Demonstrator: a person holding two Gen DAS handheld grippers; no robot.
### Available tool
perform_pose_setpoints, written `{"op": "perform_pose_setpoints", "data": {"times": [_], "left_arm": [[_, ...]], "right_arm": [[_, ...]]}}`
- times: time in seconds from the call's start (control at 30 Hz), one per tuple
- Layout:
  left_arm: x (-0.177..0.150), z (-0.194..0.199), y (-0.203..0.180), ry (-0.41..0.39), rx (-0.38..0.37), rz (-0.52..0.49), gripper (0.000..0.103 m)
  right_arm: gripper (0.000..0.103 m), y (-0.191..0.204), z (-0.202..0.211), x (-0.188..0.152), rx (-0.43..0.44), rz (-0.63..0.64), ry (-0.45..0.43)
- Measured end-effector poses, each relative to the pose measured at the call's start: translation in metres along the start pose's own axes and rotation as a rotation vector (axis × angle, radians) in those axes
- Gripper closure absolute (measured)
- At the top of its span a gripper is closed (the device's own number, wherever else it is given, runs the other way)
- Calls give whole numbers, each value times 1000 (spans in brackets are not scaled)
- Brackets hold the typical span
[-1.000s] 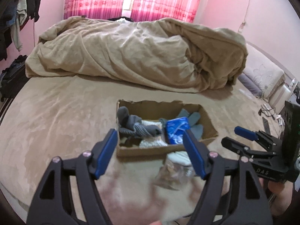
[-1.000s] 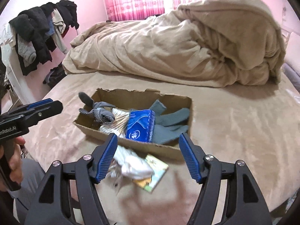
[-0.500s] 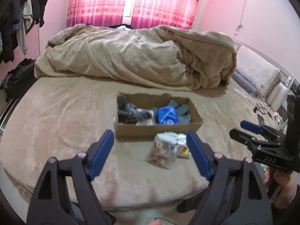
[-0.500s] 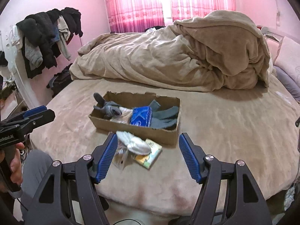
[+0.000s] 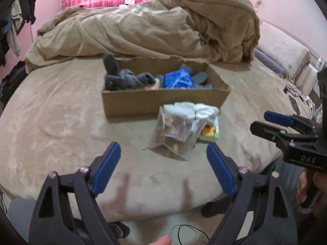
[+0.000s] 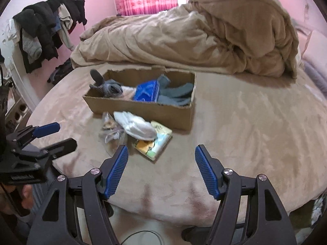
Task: Organize objects
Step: 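Grasp the clear bag with the left gripper while the right grasps the white socks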
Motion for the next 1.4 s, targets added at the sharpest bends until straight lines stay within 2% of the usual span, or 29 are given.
{"op": "perform_pose_setpoints", "data": {"times": [0.2,0.37,0.47,0.57,0.63,0.7,0.77,0.87,1.13,1.2,1.27,1.4], "left_arm": [[-3,-42,0,50,-17,-17,16],[0,-65,2,43,-24,-16,16],[4,-74,-2,34,-34,-53,16],[5,-88,-2,62,-18,-83,16],[4,-94,6,77,-6,-47,16],[5,-94,16,72,-30,16,17],[5,-92,21,61,-49,33,28],[5,-88,23,53,-61,17,35],[-1,-76,35,31,-57,54,41],[-1,-73,38,30,-56,58,41],[-2,-69,40,33,-48,63,42],[-7,-61,46,36,-31,81,42]], "right_arm": [[32,-6,-22,-13,1,-18,43],[32,-8,-28,-17,1,-18,56],[32,-8,-31,-17,5,-17,57],[32,-6,-33,-14,17,-9,50],[32,-6,-34,-10,28,-7,44],[32,-6,-35,-5,34,-8,38],[32,-6,-36,1,39,-9,27],[32,-1,-39,10,59,0,18],[32,32,-73,22,128,65,42],[35,37,-84,21,133,75,64],[48,41,-90,20,146,77,78],[54,47,-92,15,139,94,79]]}}
Point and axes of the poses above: each gripper's, at about its wrist camera, not at the fingertips, and z roughly against the way its jaws point, y to its left, x to its top, the point moved 2 cm from there along -z, roughly the way its jaws point, and after that the axes turned 9 degrees about -x, right-handed, at the moved point
